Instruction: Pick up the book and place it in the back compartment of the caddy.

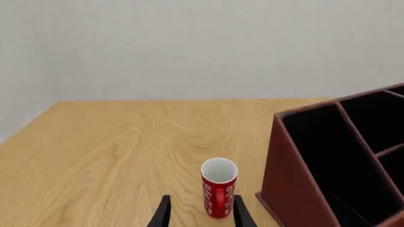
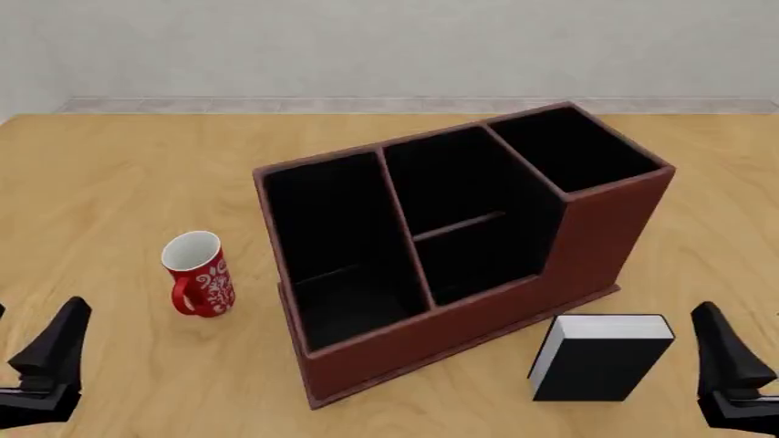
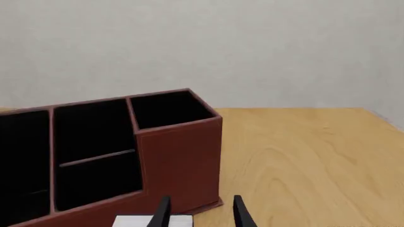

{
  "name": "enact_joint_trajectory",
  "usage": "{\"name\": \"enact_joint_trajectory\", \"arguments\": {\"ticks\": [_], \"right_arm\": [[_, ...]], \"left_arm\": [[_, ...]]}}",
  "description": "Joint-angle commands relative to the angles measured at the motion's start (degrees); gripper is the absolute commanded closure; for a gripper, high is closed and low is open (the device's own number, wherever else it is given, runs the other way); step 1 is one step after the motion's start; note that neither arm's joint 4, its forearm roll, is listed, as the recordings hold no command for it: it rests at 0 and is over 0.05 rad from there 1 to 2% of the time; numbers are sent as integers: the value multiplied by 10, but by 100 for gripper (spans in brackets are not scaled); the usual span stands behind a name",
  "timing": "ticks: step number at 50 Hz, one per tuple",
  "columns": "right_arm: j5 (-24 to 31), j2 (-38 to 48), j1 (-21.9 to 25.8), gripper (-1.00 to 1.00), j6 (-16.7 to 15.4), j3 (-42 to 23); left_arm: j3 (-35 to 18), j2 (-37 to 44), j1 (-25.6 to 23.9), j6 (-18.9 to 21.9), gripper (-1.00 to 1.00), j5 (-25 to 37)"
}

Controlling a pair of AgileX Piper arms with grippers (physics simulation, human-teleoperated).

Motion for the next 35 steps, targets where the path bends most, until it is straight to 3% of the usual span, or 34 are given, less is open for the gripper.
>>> {"name": "enact_joint_trajectory", "arguments": {"ticks": [1, 4, 7, 11, 15, 19, 23, 26, 30, 35], "right_arm": [[-6, 0, 2, -100, -19, -1], [-3, 8, -1, -100, 7, -1], [-5, 1, 2, -100, -15, -1], [-7, 10, 0, -100, 4, -1], [-4, 0, 2, -100, -18, -1], [-4, 8, 0, -100, 4, -1], [-1, -1, 2, -100, -19, -4], [3, 3, 0, -100, 3, -3], [-4, 0, 2, -100, -17, -1], [-1, 4, 0, -100, 0, -2]], "left_arm": [[30, -18, 11, -17, -100, -35], [25, -24, 15, -24, -100, -27], [30, -31, -5, -10, -100, -23], [24, -24, 2, -22, -100, -28], [11, -5, -5, -32, -100, -34], [-4, 6, -8, -37, -100, -34], [-15, 17, -15, -46, -100, -38], [-33, -4, -23, -44, -100, -8], [-59, -18, -49, -44, -100, 27], [-96, 1, -56, -50, -100, 46]]}}
